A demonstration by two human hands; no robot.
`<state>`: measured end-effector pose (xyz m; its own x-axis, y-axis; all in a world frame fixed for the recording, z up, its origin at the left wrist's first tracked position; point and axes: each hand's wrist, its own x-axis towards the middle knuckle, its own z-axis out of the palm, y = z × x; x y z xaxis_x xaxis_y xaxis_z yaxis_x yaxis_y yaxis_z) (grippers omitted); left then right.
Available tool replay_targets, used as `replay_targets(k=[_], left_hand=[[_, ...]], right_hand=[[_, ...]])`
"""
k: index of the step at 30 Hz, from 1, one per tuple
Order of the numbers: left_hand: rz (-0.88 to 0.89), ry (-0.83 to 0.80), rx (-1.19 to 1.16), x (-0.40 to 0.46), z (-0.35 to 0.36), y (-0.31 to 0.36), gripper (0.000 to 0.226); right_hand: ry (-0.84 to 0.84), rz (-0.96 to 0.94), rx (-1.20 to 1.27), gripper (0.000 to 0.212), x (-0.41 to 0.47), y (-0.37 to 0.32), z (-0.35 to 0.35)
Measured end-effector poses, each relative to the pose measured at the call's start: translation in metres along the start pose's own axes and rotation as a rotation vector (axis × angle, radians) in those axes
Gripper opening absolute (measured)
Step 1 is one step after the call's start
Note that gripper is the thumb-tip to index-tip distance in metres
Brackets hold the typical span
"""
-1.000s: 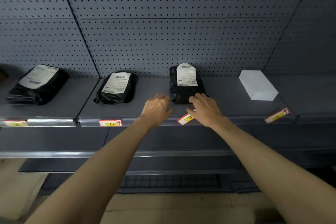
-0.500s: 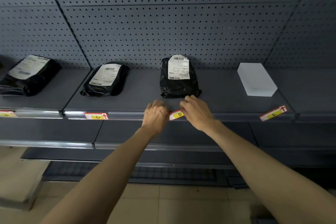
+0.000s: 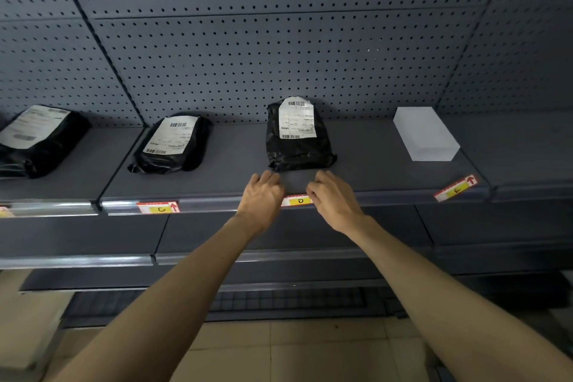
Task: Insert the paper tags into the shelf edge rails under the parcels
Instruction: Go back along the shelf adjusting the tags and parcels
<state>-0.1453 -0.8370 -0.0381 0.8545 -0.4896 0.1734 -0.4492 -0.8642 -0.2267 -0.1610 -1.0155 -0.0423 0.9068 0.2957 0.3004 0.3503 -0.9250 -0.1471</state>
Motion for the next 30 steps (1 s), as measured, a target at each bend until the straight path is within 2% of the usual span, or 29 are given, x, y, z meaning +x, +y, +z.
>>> replay_targets(k=[7,11,15,20,30], left_hand=[[-0.002,-0.086,-0.02,0.0,0.005,0.004,0.017],[-0.038,-0.058,-0.091,0.003,0.001,0.002,0.013],[-0.056,0.027,-0.243,0.01,-0.015,0.0,0.023],[-0.059,0.114,-0.324,0.033,-0.041,0.017,0.032],[-0.008,0.145,-0.322,0.102,-0.065,0.115,0.037]], right_hand=[[-0.114,0.034,-0.109,0.003,0.001,-0.006,0.005],[-0.103,0.022,-0.115,0.011,0.003,-0.006,-0.001],[-0.041,0.034,-0.053,0.023,-0.001,0.009,-0.022],[0.014,0.097,-0.092,0.036,-0.008,0.049,-0.058],[0.011,0.175,-0.164,0.039,-0.053,0.17,-0.105]])
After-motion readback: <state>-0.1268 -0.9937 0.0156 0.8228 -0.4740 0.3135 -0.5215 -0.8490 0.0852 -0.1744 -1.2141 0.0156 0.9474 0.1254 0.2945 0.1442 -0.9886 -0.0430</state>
